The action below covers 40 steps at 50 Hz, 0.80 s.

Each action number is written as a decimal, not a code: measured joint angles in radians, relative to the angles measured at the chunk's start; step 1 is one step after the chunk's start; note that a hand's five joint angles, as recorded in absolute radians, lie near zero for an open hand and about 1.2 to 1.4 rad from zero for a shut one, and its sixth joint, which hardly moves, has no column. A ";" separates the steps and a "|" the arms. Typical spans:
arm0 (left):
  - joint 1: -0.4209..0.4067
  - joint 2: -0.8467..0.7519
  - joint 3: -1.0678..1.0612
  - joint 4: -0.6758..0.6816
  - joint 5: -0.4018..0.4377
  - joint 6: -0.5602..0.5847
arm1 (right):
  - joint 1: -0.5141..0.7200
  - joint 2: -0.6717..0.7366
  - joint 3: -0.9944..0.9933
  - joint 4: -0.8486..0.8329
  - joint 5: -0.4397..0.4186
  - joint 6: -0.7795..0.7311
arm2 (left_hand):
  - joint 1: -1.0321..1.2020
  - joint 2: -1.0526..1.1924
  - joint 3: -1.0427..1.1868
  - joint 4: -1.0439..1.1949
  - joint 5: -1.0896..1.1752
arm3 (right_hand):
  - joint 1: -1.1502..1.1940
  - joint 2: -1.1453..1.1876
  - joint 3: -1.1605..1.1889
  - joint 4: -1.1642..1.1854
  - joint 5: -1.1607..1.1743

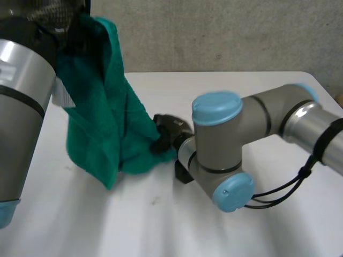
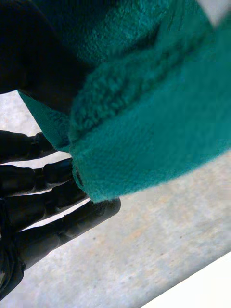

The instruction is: Fold the towel.

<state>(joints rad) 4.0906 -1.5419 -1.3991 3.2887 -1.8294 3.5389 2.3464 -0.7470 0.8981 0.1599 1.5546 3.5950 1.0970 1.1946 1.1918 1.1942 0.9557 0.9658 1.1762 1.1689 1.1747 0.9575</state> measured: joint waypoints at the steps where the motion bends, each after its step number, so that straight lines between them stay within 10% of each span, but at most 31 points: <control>1: 0.005 0.000 -0.009 -0.002 0.000 0.000 | -0.003 -0.013 0.005 0.001 0.012 -0.018 | 0.000 0.000 0.000 0.000 0.000 | 0.000 0.000 0.001 0.003 0.001; 10: 0.094 -0.003 -0.173 -0.023 0.016 -0.001 | -0.133 -0.330 0.105 0.107 -0.004 -0.571 | 0.000 0.000 0.001 0.000 0.000 | 0.000 0.000 0.002 0.009 0.003; 21: 0.126 -0.030 -0.362 -0.028 0.131 -0.014 | -0.205 -0.403 0.059 0.533 -0.073 -0.966 | 0.000 0.001 0.001 0.000 0.000 | 0.000 0.000 0.010 0.009 0.003; 40: 0.097 -0.412 -0.208 0.012 0.124 -0.048 | -0.224 0.121 -0.278 0.368 -0.001 -1.158 | 0.000 0.001 0.001 0.000 0.000 | -0.134 -0.206 -0.186 -0.191 -0.145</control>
<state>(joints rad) 4.1871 -1.9535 -1.6071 3.3011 -1.7050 3.4907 2.1222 -0.6262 0.6204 0.5283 1.5533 2.4373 1.0970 1.1958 1.1927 1.1945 0.9557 0.8321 0.9705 0.9833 0.9835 0.8130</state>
